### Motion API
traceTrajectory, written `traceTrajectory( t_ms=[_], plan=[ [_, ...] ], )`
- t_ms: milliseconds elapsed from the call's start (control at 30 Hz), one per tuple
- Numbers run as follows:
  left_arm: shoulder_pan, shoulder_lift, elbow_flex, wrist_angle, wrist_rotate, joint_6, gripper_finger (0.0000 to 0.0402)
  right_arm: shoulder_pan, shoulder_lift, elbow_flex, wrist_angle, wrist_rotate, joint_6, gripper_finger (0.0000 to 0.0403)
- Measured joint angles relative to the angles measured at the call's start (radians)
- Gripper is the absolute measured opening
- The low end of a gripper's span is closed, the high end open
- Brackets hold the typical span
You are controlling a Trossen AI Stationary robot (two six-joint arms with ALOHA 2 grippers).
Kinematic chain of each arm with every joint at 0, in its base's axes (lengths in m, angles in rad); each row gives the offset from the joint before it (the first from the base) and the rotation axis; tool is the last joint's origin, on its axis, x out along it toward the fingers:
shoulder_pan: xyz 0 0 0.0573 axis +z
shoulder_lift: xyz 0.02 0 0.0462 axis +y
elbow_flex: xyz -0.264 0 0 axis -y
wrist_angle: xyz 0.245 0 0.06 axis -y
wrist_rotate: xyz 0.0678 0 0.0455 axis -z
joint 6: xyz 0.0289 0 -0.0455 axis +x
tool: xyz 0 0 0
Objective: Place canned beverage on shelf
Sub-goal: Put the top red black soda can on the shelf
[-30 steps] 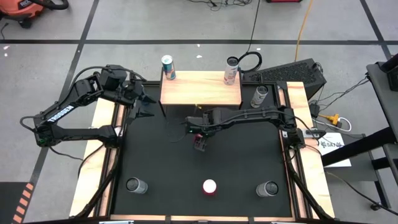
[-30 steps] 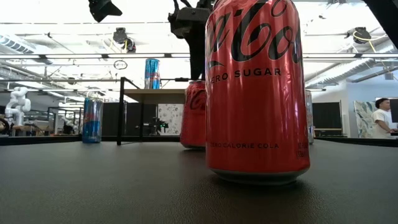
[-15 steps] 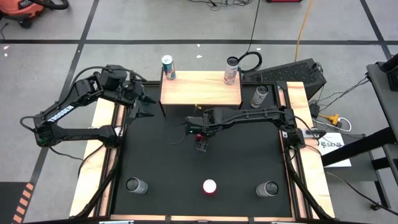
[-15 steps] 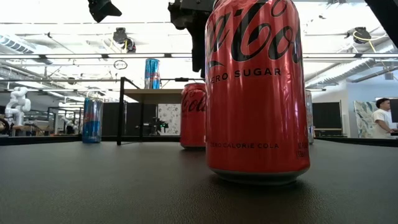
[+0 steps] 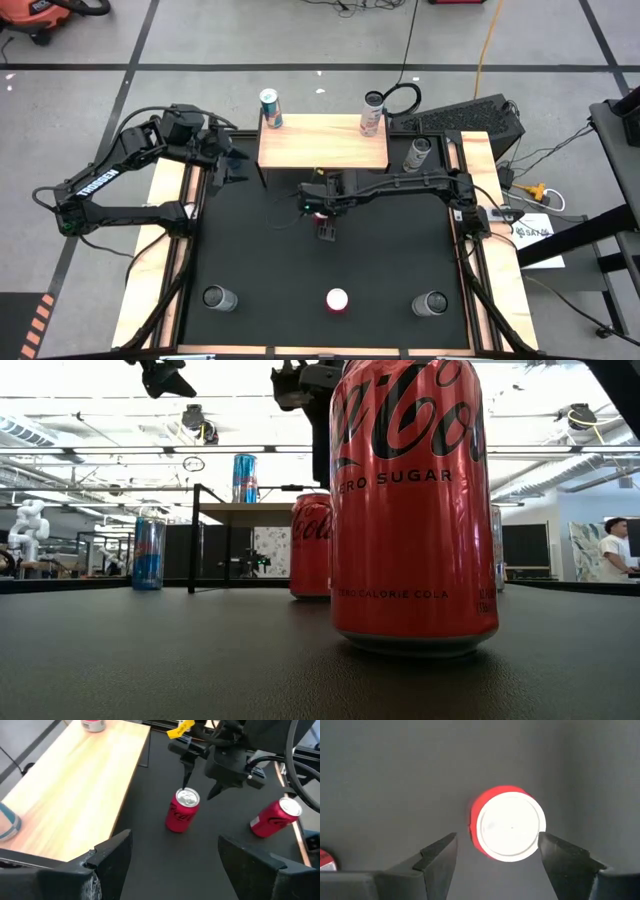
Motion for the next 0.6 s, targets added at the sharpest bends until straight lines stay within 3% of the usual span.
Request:
traceTrajectory(
  t_ms=[333, 433, 600],
  plan=[
    [0.0, 0.0, 0.0, 0.0, 0.0, -0.001, 0.0299, 0.0, -0.001, 0.0, 0.0, -0.008, -0.009, 0.0263],
    [0.0, 0.0, 0.0, 0.001, 0.0, -0.001, 0.0299, -0.001, -0.001, 0.0, 0.012, -0.115, -0.098, 0.0263],
    [0.0, 0.0, 0.0, 0.001, 0.0, -0.001, 0.0299, 0.0, -0.001, 0.001, 0.072, -0.206, -0.167, 0.0263]
  ],
)
